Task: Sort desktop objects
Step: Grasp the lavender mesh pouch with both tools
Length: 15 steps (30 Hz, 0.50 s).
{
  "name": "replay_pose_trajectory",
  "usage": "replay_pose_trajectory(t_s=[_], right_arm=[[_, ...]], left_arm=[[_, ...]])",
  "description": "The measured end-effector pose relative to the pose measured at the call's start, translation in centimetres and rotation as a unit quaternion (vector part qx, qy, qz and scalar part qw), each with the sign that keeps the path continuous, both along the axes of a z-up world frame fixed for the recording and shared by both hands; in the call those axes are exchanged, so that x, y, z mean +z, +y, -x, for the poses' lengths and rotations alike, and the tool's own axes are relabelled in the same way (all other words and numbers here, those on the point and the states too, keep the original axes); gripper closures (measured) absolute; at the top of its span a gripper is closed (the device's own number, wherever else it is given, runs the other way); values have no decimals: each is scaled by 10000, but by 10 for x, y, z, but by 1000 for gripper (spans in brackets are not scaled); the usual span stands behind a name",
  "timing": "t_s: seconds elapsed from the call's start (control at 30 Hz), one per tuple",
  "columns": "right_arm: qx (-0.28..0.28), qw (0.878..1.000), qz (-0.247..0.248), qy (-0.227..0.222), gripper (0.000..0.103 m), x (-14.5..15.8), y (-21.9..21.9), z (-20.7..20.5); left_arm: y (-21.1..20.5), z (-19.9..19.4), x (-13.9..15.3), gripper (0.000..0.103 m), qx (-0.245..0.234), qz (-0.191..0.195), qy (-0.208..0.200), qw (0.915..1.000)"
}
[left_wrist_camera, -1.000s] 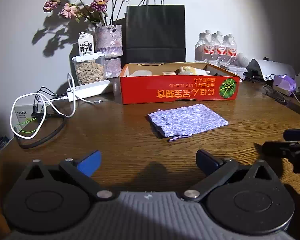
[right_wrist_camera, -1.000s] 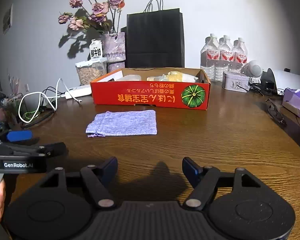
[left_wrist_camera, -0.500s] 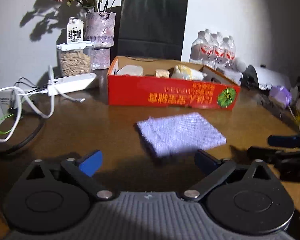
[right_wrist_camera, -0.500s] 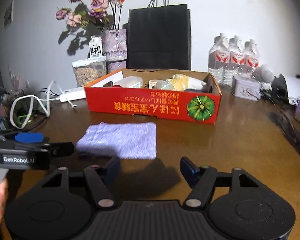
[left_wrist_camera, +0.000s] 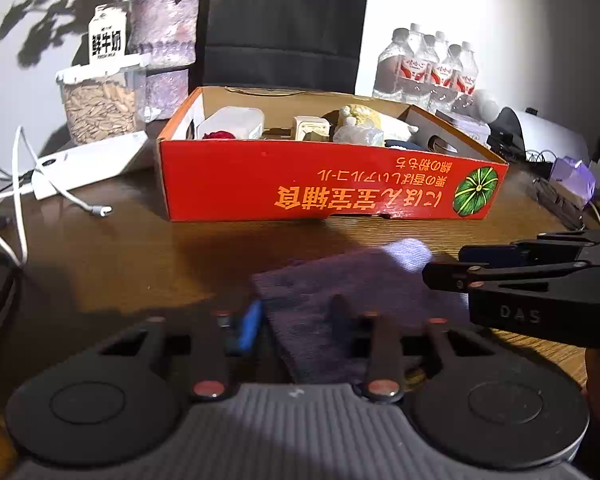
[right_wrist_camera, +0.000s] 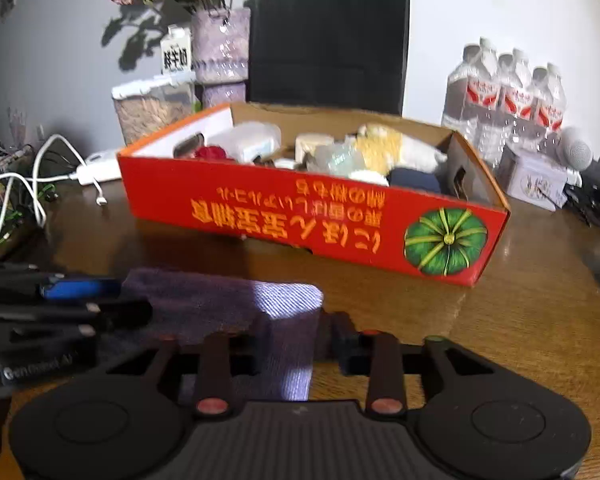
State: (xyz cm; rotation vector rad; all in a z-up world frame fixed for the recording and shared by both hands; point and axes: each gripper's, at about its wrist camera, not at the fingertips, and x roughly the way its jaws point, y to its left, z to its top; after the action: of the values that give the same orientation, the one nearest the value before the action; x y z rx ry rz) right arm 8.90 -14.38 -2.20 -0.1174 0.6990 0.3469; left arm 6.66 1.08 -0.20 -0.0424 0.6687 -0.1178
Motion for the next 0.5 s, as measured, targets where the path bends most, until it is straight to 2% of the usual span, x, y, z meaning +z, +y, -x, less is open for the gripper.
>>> replay_pose_trajectory(t_s=[0.1, 0.17, 0.23, 0.3, 0.5], right_arm=[[13, 9998, -196, 3, 83, -1, -4, 0], [31, 9998, -207, -15, 97, -1, -4, 1], [74, 9996, -287, -32, 99, -2, -3, 5], [68, 9991, -411, -87, 100, 1, -5, 11], [-138, 9950, -851, -509, 100, 25, -22, 58]], left_arm=[[-2, -5, 2, 78, 31, 1, -8, 10000], [-5, -7, 2, 84, 45, -38, -48, 10000], [-8, -5, 3, 92, 45, -38, -87, 9999], [-11, 0, 8, 95, 77, -39, -166, 9998], [-11, 34, 36, 96, 31, 130, -475, 9988]])
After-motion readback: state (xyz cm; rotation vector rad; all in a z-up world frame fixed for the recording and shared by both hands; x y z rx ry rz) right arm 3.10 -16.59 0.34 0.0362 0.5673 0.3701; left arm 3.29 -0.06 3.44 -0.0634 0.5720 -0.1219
